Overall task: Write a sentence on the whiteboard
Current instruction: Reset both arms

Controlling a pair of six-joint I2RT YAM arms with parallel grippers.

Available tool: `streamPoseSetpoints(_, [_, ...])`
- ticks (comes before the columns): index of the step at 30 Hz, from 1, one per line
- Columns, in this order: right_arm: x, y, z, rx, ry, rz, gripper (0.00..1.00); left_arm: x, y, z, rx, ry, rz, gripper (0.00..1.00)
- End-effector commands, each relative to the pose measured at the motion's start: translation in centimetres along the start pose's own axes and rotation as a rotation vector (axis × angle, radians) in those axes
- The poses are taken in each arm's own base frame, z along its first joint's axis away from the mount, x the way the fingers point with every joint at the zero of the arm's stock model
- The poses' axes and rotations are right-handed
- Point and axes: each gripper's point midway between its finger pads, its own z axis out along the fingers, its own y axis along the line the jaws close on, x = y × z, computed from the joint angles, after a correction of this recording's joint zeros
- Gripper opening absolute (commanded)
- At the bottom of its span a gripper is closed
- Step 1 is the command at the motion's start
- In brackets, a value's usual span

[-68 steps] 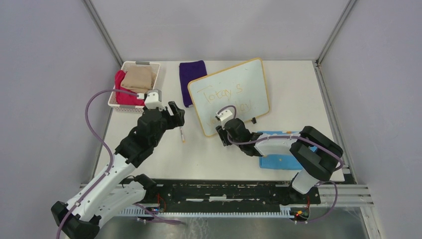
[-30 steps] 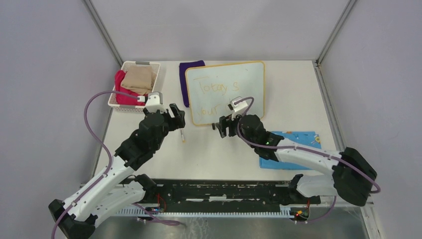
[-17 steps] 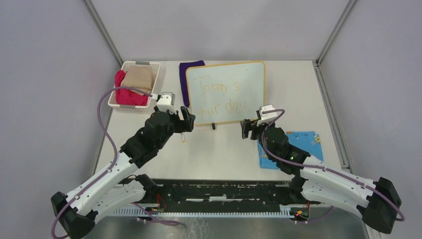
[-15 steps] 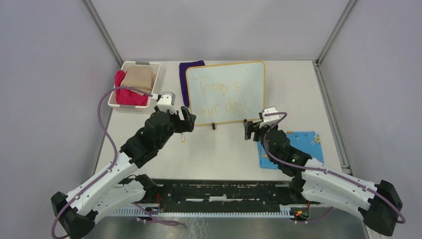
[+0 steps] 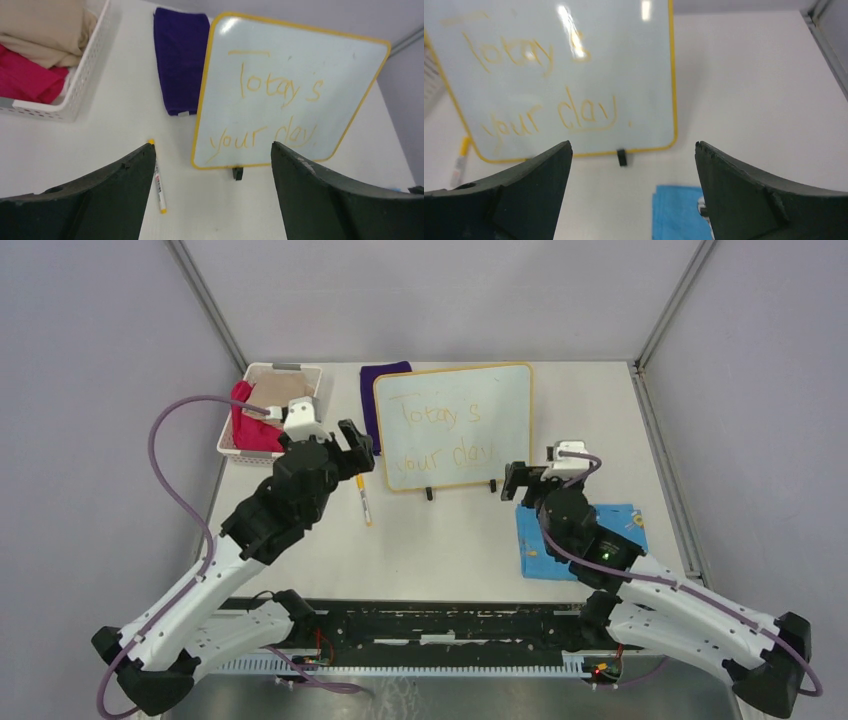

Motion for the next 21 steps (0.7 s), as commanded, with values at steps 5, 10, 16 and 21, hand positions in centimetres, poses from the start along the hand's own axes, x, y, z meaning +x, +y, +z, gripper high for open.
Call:
streamPoseSetpoints(5, [-22.8,3.8,-4.7,-0.25,-0.364,0.2,0.98,-10.4,-0.8,-0.8,-0.125,-0.186,-0.016,1.0])
streamPoseSetpoints(10, [-28.0,6.1,-4.8,-0.226,-0.414,0.152,0.98,-12.4,-3.7,0.7,-0.073,-0.182,0.081,1.0])
streamPoseSetpoints(16, [-24.5,3.8,-2.4,0.019,-0.39,0.046,0.98,-14.0,-5.0,2.2,-0.08,-0.248,0.061,1.0])
streamPoseSetpoints(21, [-19.1,1.6,-2.7,0.025,-0.418,0.044,0.98,-13.3,-4.9,3.7,-0.134,-0.264,-0.019,1.0])
